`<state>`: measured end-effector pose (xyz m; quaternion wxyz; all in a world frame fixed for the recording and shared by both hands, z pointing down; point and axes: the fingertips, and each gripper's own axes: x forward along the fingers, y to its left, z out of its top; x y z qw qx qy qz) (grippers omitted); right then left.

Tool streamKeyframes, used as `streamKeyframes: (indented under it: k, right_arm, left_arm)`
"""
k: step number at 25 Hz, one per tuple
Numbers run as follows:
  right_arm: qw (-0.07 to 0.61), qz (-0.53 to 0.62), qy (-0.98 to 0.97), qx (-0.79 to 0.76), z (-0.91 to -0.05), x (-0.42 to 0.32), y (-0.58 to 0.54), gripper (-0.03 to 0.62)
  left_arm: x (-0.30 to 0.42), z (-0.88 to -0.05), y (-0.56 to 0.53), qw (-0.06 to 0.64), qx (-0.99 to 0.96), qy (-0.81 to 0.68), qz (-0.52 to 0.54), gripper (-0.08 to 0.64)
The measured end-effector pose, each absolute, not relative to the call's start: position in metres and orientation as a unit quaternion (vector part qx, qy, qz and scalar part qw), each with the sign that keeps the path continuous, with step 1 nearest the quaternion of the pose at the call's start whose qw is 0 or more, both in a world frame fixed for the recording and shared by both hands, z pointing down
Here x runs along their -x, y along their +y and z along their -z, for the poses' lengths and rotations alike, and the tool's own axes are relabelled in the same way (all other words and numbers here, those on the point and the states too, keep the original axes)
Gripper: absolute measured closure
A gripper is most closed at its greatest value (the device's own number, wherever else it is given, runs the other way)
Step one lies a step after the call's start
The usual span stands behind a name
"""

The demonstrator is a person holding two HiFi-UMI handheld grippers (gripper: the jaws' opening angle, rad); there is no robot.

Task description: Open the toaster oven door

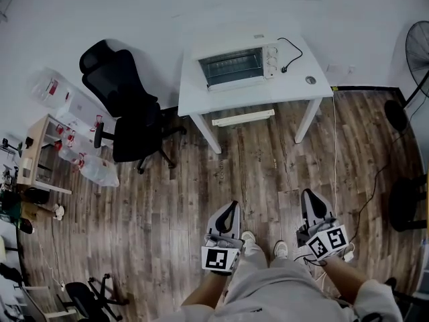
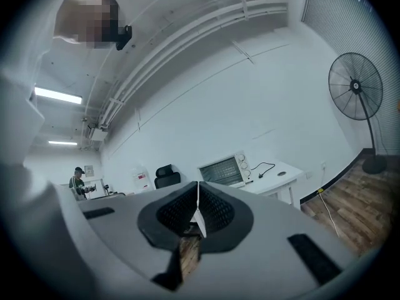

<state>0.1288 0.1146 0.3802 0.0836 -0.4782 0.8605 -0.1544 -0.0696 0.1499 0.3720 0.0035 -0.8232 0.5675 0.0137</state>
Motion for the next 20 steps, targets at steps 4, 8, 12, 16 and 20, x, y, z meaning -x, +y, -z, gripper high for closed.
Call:
streamKeyframes:
  k: [4, 8, 12, 16, 20]
  right_arm:
    - [0.087, 0.159, 0.867, 0.465, -0.379, -0.161, 0.138, 0.574]
    - [0.075, 0.151, 0.874, 0.456, -0.382, -0.191, 0.156, 0.574]
    - [0.052, 0.142, 0.877, 0.455, -0.392, -0.221, 0.177, 0.574]
    - [0.044, 0.14, 0.874, 0.463, -0.397, -0.248, 0.193, 0.574]
    - [0.041, 0.144, 0.867, 0.476, -0.399, -0.267, 0.21, 0.574]
  left_arm:
    - [0.041, -0.361, 0.175, 0.024, 0.808, 0.588, -0.018, 0.552]
    - [0.012, -0.357, 0.199, 0.015, 0.803, 0.596, -0.025, 0.552]
    - [-0.011, -0.358, 0.225, 0.014, 0.799, 0.601, -0.027, 0.552]
    - [-0.023, -0.356, 0.241, 0.02, 0.796, 0.604, -0.029, 0.552]
    - [-0.026, -0.353, 0.259, 0.029, 0.797, 0.602, -0.027, 0.552]
